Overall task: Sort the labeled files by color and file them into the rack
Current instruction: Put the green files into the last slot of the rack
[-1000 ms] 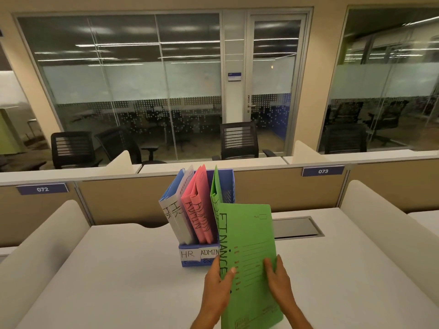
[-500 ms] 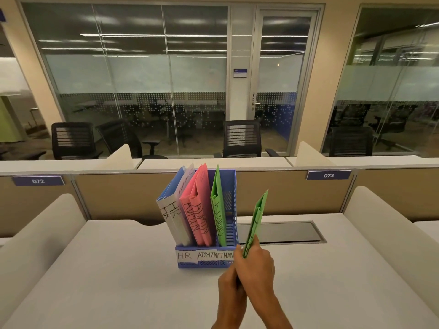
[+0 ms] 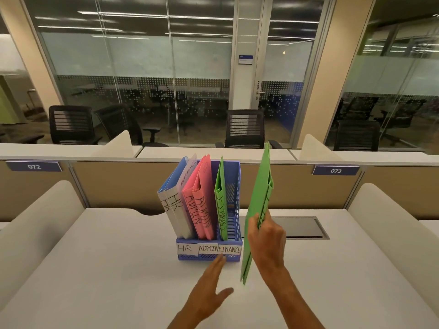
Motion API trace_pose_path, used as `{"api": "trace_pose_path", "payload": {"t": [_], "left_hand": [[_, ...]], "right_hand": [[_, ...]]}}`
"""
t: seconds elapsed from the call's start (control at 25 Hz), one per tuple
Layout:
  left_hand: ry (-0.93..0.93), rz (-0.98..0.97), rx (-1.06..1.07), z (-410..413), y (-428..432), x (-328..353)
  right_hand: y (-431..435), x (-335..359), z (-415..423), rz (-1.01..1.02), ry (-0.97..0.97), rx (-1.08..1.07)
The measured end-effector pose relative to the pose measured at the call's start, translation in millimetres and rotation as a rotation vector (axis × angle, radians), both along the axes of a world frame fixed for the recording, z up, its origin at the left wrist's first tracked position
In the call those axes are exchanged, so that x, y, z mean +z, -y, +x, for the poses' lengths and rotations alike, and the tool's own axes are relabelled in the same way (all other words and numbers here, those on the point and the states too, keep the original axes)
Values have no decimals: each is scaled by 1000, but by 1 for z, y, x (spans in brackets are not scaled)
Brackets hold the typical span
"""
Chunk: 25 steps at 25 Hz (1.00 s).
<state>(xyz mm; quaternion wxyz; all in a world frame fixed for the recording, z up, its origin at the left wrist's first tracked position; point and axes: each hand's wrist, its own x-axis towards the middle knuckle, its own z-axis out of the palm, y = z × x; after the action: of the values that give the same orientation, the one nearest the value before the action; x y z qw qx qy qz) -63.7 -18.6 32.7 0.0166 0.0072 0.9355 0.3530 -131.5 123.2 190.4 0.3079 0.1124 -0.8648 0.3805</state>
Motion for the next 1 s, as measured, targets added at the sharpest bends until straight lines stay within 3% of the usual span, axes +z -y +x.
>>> {"api": "trace_pose_path", "payload": {"t": [0.16, 0.36, 0.84, 1.0], "left_hand": [[29, -275, 164, -29, 36, -11], [29, -465, 178, -58, 49, -19], [34, -628, 335, -73, 15, -44], [-74, -534, 302, -73, 21, -39]], "right_hand": [[14, 11, -31, -88, -211, 18], [33, 3, -70, -131, -249, 60], [51, -39, -113, -83, -170, 150], [56, -39, -121, -58, -159, 153]]}}
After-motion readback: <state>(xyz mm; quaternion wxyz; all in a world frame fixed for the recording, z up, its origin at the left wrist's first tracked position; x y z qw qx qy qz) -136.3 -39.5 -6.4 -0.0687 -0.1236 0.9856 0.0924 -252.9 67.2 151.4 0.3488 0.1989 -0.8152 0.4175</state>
